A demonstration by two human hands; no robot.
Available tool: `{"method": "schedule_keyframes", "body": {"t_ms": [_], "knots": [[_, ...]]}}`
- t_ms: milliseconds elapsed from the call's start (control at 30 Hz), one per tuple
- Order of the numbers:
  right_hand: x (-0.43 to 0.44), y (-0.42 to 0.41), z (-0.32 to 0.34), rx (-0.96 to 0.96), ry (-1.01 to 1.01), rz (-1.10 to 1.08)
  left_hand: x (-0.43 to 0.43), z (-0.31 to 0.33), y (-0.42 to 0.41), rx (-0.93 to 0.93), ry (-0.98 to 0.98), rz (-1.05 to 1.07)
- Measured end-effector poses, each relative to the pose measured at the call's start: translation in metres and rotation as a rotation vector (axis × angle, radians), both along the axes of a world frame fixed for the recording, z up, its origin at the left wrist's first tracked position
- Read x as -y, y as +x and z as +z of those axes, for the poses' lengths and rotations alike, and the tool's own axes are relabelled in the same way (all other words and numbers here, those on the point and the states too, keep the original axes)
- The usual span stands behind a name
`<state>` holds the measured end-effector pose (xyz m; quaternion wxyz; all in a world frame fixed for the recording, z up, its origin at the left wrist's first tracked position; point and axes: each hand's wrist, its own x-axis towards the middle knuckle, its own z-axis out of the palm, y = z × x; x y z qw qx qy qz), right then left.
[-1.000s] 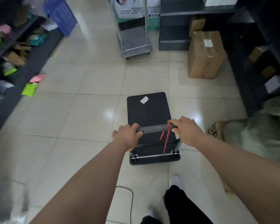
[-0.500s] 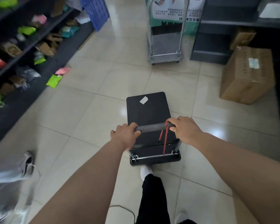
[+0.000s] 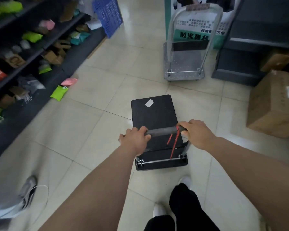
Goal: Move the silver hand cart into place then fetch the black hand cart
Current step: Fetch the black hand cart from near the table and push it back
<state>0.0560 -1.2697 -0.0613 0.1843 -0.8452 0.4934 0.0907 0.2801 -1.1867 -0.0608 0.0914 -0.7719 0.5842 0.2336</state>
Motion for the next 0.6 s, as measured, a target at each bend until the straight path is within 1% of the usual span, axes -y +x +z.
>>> {"method": "schedule_keyframes", "body": {"t_ms": [100, 367, 600], "knots": [[0.048, 0.02, -0.004, 0.017, -0.016, 0.014, 0.047, 0.0, 0.022, 0.007, 0.012, 0.02], [0.196, 0.062, -0.005, -0.025, 0.013, 0.099, 0.175, 0.001, 0.053, 0.008, 0.021, 0.095], [0.289, 0.102, -0.006, 0.038, 0.051, 0.055, 0.261, 0.004, 0.086, -0.016, 0.044, 0.157]]}}
